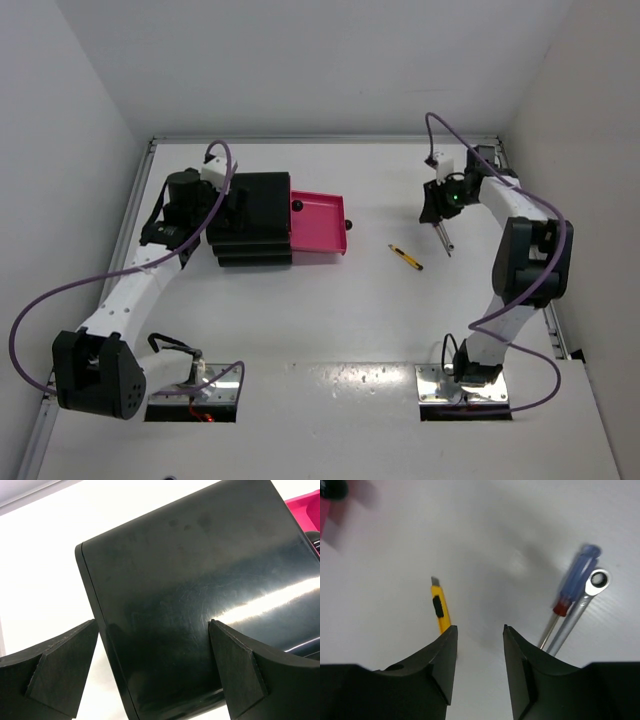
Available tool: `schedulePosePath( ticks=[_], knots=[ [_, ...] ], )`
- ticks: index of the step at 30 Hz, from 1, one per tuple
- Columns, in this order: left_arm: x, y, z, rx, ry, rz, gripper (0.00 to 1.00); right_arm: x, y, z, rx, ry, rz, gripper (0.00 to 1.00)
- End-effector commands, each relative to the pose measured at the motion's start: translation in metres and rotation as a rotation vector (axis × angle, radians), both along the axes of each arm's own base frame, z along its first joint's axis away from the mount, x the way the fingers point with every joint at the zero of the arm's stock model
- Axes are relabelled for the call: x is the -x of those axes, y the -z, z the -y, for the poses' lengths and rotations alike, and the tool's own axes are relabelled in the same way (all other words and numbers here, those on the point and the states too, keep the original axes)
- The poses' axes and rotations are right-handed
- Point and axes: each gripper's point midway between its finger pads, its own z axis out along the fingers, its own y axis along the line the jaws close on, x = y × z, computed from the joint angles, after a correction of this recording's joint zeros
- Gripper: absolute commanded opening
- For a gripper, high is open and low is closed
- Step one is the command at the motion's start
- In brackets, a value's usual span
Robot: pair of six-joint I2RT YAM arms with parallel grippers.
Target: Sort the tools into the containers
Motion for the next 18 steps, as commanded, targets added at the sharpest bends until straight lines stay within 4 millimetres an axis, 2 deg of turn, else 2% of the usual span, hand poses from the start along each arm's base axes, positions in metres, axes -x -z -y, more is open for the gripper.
schedulePosePath(
  ticks=[1,4,10,14,18],
  knots=[
    [0.015,0.014,-0.003,-0.027,-0.013,-0.072,1.00,0.029,0.012,-0.003,0.087,-0.159,-0.038,0.42],
    [0.015,0.010,-0.006,-0.039,-0.018,-0.060,1.00,0.047,0.019,-0.013,0.083,-0.231,-0.078,0.50],
    [0.015,0.010,-0.007,-0.043,-0.026,-0.060,1.00,0.067,0.027,-0.024,0.184,-0.295,-0.068,0.51],
    [0.015,0.010,-0.011,-0.053,-0.045,-0.058,1.00,0.085,0.045,-0.029,0.242,-0.303,-0.104,0.51],
    [0.015,0.010,-0.012,-0.049,-0.057,-0.059,1.00,0.082,0.051,-0.026,0.295,-0.272,-0.089,0.51]
  ],
)
